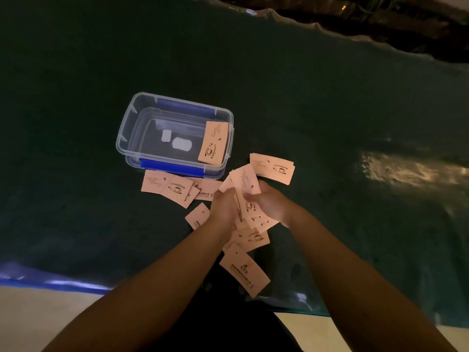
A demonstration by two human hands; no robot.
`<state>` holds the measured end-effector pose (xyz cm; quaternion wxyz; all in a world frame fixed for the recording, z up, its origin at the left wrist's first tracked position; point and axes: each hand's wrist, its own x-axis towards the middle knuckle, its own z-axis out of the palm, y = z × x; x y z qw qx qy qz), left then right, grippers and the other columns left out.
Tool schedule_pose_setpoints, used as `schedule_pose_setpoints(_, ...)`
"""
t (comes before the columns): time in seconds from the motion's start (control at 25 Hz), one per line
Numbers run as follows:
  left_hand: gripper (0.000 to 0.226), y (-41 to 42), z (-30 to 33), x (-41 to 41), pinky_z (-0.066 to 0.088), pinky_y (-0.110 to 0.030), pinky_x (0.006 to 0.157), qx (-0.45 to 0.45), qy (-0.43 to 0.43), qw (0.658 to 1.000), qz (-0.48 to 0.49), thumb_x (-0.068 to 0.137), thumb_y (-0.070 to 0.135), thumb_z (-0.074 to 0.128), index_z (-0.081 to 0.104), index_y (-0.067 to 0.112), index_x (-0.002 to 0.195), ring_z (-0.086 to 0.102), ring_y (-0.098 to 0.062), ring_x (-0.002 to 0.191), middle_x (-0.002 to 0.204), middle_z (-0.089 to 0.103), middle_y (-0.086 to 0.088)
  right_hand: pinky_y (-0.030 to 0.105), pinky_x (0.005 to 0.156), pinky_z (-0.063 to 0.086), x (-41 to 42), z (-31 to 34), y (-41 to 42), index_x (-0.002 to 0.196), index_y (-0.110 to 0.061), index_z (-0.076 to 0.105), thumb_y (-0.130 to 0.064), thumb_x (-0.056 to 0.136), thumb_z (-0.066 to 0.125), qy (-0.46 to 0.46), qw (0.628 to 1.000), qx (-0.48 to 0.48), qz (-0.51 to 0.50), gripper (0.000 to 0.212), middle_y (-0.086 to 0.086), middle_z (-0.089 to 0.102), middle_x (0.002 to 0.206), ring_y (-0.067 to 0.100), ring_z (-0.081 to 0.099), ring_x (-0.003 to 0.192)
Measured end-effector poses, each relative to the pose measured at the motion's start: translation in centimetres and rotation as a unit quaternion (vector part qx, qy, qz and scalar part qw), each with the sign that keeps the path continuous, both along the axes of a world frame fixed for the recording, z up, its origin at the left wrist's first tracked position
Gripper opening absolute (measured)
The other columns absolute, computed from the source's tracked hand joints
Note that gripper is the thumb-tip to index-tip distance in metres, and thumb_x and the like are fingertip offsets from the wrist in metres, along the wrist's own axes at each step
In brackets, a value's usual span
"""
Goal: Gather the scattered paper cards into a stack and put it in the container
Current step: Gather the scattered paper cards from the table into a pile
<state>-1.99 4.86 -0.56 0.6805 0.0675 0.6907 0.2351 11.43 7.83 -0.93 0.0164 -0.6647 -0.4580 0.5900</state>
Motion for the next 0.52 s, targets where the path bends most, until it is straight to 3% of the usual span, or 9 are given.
schedule_pose_setpoints(0.08, 0.042, 0.0, 0.8, 0.5, 0.056, -0.056, 0.104, 0.028, -0.05, 0.998, 0.021, 0.108, 0.029, 0.052, 0.052, 0.012, 0.147, 0.067, -0.042, 0.122, 0.138, 0.066, -0.02, 0.038, 0.091, 0.053, -0.1, 0.3, -0.5, 0.158, -0.024, 0.036, -0.032, 0.104, 0.063, 0.034, 0.998, 0.008, -0.048, 0.06, 0.003, 0.059, 0.154, 0.02, 0.067, 0.118)
schedule_pose_setpoints(0.28, 0.036, 0.9, 3.4, 0.3, 0.058, -0.05, 0.103, 0.018, -0.007, 0.999, -0.041, 0.109, 0.03, 0.053, 0.057, 0.02, 0.143, 0.073, -0.035, 0.113, 0.127, 0.071, -0.017, 0.053, 0.103, 0.056, 0.3, 1.0, -1.4, 0.153, -0.026, 0.04, -0.031, 0.1, 0.07, 0.055, 0.996, 0.012, -0.075, 0.061, 0.003, 0.068, 0.138, 0.025, 0.072, 0.114)
schedule_pose_setpoints(0.36, 0.037, 0.9, 3.1, -0.3, 0.055, -0.053, 0.107, 0.035, 0.027, 0.99, -0.132, 0.107, 0.027, 0.057, 0.056, 0.017, 0.142, 0.07, -0.037, 0.118, 0.13, 0.07, -0.018, 0.058, 0.106, 0.053, 1.0, 1.0, -1.9, 0.15, -0.021, 0.049, -0.027, 0.098, 0.072, 0.082, 0.992, -0.001, -0.096, 0.057, 0.005, 0.071, 0.135, 0.028, 0.071, 0.118)
schedule_pose_setpoints(0.4, 0.034, 0.6, 2.8, -0.6, 0.055, -0.052, 0.105, 0.064, 0.049, 0.976, -0.202, 0.105, 0.028, 0.059, 0.06, 0.017, 0.137, 0.07, -0.035, 0.118, 0.129, 0.071, -0.017, 0.059, 0.107, 0.053, 1.5, 0.9, -2.1, 0.148, -0.02, 0.052, -0.024, 0.098, 0.072, 0.098, 0.989, -0.008, -0.109, 0.054, 0.006, 0.072, 0.134, 0.029, 0.07, 0.119)
schedule_pose_setpoints(0.52, 0.003, -1.6, 1.4, -2.3, 0.056, -0.037, 0.081, 0.183, 0.107, 0.899, -0.383, 0.098, 0.034, 0.065, 0.067, 0.032, 0.099, 0.071, -0.018, 0.098, 0.103, 0.073, 0.001, 0.055, 0.1, 0.054, 3.3, 0.7, -3.3, 0.145, -0.02, 0.056, -0.02, 0.098, 0.072, 0.108, 0.981, -0.029, -0.159, 0.05, 0.004, 0.073, 0.132, 0.027, 0.07, 0.117)
